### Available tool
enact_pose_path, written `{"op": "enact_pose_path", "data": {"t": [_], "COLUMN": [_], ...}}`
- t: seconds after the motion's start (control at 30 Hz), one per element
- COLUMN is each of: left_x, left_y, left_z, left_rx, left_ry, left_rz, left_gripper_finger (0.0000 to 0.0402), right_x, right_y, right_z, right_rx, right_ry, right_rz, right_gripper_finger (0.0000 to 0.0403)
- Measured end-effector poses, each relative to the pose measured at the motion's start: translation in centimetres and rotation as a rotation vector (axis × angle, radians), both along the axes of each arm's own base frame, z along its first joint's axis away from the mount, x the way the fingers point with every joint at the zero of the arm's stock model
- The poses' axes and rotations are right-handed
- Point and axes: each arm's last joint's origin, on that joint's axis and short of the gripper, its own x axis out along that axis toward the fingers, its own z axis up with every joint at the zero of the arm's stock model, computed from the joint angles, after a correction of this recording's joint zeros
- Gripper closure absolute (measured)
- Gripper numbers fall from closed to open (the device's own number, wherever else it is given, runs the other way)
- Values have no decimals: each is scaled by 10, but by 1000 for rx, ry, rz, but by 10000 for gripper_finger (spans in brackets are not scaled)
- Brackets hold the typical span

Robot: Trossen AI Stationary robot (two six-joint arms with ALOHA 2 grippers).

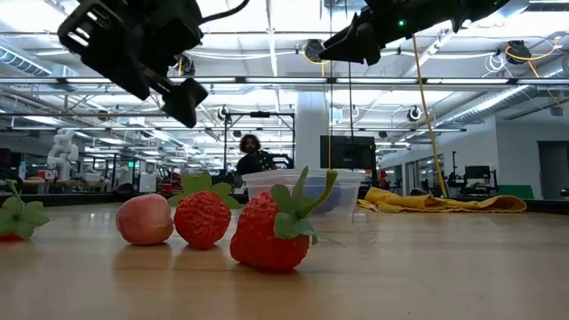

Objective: Pick and placing Produce into tupperware
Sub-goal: Put the top left red strawberry into the transparent container

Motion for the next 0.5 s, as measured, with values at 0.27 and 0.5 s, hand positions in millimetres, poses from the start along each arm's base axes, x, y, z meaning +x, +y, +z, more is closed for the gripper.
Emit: {"op": "enact_pose_path", "data": {"t": [0.27,0.5], "left_x": [-1,-2], "left_y": [-3,-9], "left_z": [-24,-35], "left_rx": [-35,-38], "left_ry": [11,-81], "left_rz": [-170,-300], "left_gripper_finger": [50,50], "right_x": [0,0], "right_y": [0,0], "right_z": [0,0], "right_rx": [0,-2], "right_ry": [1,1], "right_rz": [0,0], "right_gripper_finger": [96,96]}}
